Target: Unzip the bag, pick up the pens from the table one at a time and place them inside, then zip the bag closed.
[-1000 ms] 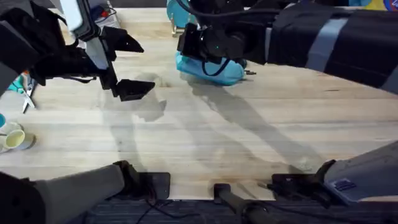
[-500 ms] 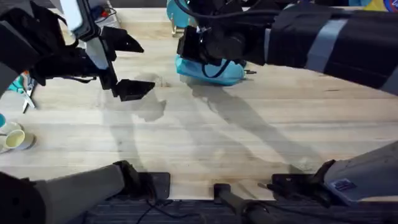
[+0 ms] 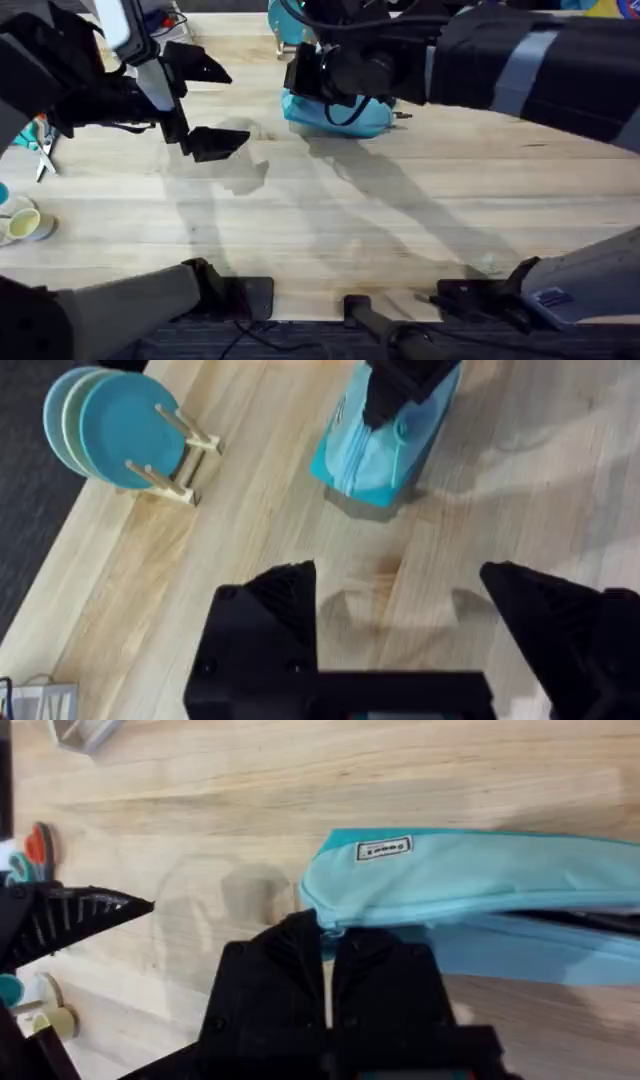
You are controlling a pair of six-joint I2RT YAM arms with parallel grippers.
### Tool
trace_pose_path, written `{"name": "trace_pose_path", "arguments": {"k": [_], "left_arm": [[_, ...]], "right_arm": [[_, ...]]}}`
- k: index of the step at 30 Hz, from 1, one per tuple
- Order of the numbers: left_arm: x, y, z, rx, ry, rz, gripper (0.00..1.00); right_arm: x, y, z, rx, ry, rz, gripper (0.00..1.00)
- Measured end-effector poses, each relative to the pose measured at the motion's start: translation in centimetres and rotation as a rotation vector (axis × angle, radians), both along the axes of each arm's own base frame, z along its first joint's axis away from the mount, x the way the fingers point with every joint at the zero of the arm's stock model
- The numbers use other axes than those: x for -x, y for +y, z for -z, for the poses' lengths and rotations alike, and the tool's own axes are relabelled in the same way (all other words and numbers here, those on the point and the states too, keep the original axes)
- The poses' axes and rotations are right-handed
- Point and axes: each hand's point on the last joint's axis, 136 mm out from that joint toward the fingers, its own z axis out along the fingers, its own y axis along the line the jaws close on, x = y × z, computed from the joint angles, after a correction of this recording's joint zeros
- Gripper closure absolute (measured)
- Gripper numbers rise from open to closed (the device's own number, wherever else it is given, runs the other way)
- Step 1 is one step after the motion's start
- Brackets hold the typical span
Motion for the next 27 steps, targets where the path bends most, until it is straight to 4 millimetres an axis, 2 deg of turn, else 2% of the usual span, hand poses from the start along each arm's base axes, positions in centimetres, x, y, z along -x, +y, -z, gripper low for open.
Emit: {"name": "trace_pose_path", "arguments": {"k": [15,23,27], "left_arm": [[-0.4,-0.5,-0.8,0.052,-0.035,0.015,0.008],[-2.1,-0.9,1.6,0.169,0.005,0.038,0.008],[-3.3,-1.4,1.9,0.249,-0.027,0.065,0.008]], "right_arm": [[0.1,0.1,0.0,-0.003,0.005,-0.005,0.969],[0.1,0.1,0.0,-0.003,0.005,-0.005,0.969],[0.1,0.1,0.0,-0.003,0.005,-0.005,0.969]]}}
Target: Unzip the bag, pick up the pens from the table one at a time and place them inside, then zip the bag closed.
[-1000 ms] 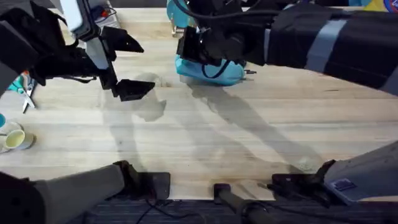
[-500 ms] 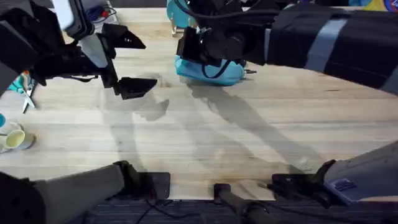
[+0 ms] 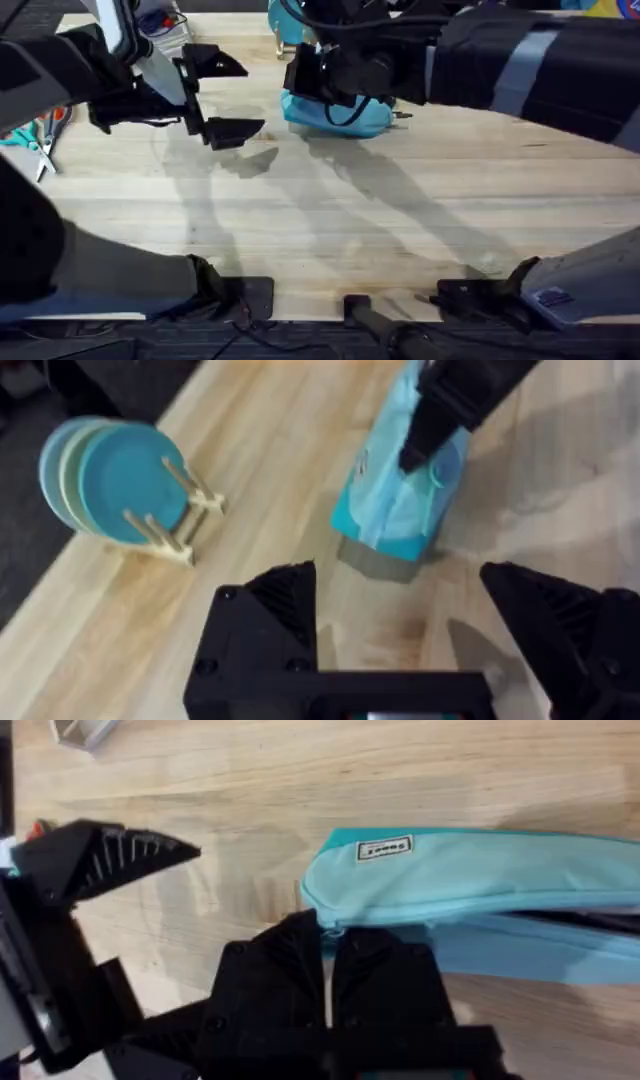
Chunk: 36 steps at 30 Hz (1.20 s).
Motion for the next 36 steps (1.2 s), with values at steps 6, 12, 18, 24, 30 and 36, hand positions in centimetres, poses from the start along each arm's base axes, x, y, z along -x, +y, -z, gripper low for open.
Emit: {"name": "trace_pose_path", "arguments": {"k": [6,12,18,24,30,36], "left_arm": [[-1.0,-1.6,0.4,0.063,-0.050,0.061,0.008],[-1.8,-4.2,0.5,0.067,-0.112,0.142,0.008],[-2.7,-5.5,1.0,0.085,-0.079,0.152,0.008],[-2.8,-5.8,1.2,0.093,-0.042,0.144,0.008],[-2.7,-5.8,1.3,0.098,-0.027,0.139,0.008],[-2.5,-5.9,1.3,0.103,-0.009,0.140,0.008]], "right_arm": [[0.0,0.0,0.0,0.000,0.000,0.000,0.969],[0.0,0.0,0.0,-0.001,0.000,0.000,0.969],[0.0,0.0,0.0,0.000,0.000,0.000,0.969],[0.0,0.0,0.0,-0.001,0.000,0.000,0.969],[0.0,0.0,0.0,-0.001,0.000,-0.001,0.969],[0.0,0.0,0.0,-0.001,0.000,0.000,0.969]]}}
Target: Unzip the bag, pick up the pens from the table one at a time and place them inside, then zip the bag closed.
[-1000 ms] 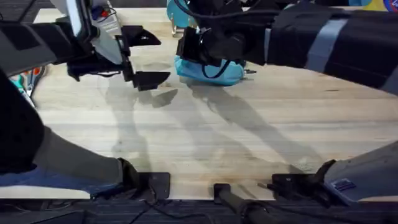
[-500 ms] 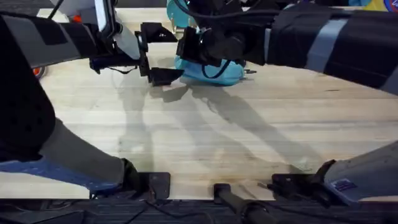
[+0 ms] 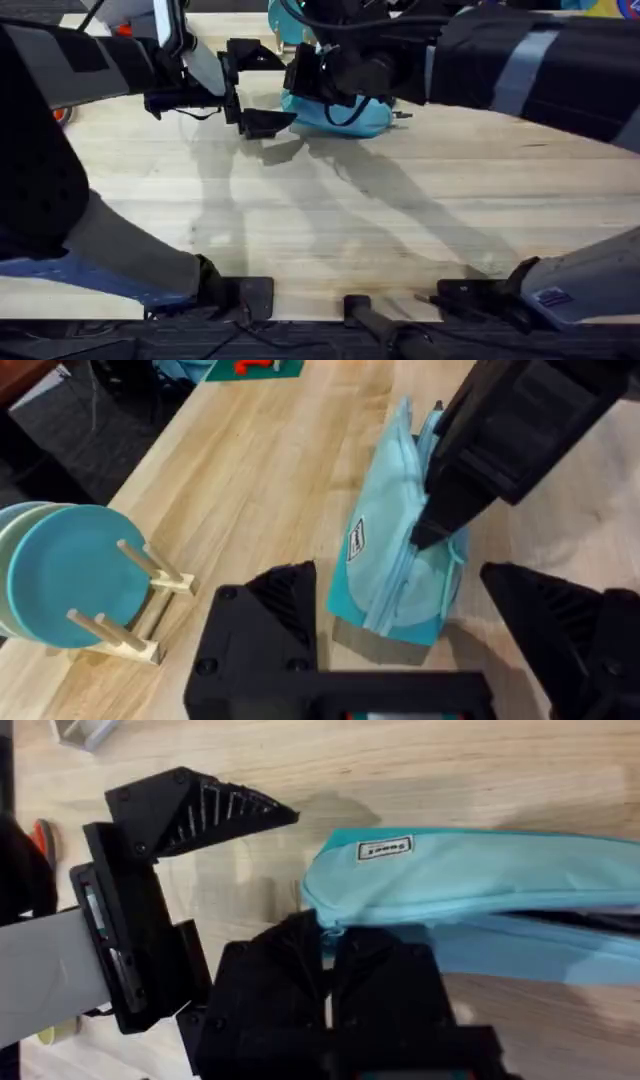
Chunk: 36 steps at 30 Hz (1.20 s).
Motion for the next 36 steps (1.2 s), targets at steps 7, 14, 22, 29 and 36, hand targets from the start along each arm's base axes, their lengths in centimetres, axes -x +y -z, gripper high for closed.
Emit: {"name": "trace_pose_path", "arguments": {"k": [7,14,22,29,36], "left_arm": [[0.06,-0.09,0.01,0.001,0.003,0.002,0.008],[0.06,-0.09,0.01,0.001,0.003,0.002,0.008],[0.66,-0.21,0.19,0.012,0.055,0.002,0.008],[0.83,-0.25,0.22,0.016,0.069,0.002,0.008],[0.89,-0.45,0.21,0.016,0.069,0.008,0.008]], "right_arm": [[0.00,0.00,0.00,0.000,0.000,0.000,0.969],[0.00,0.00,0.00,0.000,0.000,0.000,0.969],[0.00,0.01,-0.01,0.000,0.000,0.000,0.969],[0.00,0.01,0.01,0.000,0.000,0.000,0.970],[0.00,0.01,0.01,0.000,0.000,0.000,0.969]]}}
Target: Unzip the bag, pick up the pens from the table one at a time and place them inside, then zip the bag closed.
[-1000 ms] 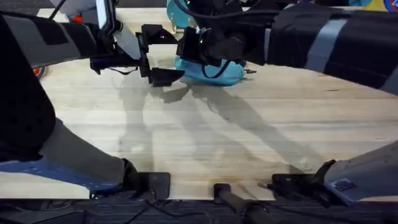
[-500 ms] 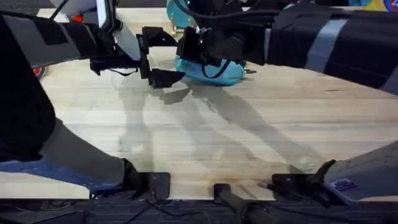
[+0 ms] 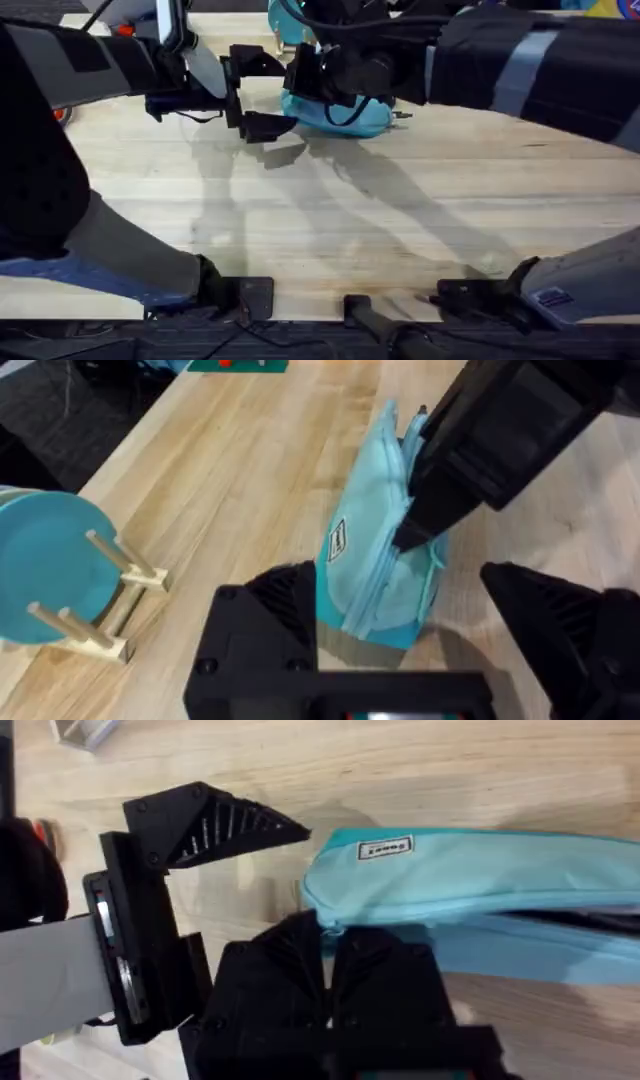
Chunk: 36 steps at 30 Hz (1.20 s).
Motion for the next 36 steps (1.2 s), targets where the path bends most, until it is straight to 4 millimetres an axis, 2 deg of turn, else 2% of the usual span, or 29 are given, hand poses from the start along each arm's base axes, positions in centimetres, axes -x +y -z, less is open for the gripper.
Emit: {"name": "trace_pose_path", "arguments": {"k": [3,7,11,13,16,19,21,36], "left_arm": [[0.2,-0.7,0.0,0.000,0.000,0.021,0.017],[0.6,-1.8,0.0,-0.002,0.002,0.051,0.206],[0.7,-2.0,0.0,-0.002,0.002,0.058,0.255],[0.6,-2.0,0.0,-0.003,-0.001,0.056,0.379],[0.4,-1.8,0.2,-0.016,-0.004,0.049,0.695],[0.4,-1.7,0.4,-0.025,-0.003,0.045,0.916],[0.4,-1.7,0.4,-0.027,-0.001,0.044,0.950],[0.2,-1.6,0.4,-0.029,-0.009,0.044,0.960]], "right_arm": [[0.0,0.0,0.0,0.000,0.000,0.000,0.969],[0.0,0.0,0.0,0.000,0.000,0.000,0.969],[0.0,0.0,0.0,0.000,0.000,0.000,0.969],[0.0,0.0,0.0,-0.001,0.002,-0.002,0.969],[0.3,0.0,0.1,0.001,0.012,-0.008,0.970],[0.3,0.1,0.1,0.001,0.010,-0.013,0.969],[0.3,0.1,0.1,0.002,0.008,-0.015,0.969],[0.2,0.1,0.1,-0.002,0.009,-0.014,0.969]]}}
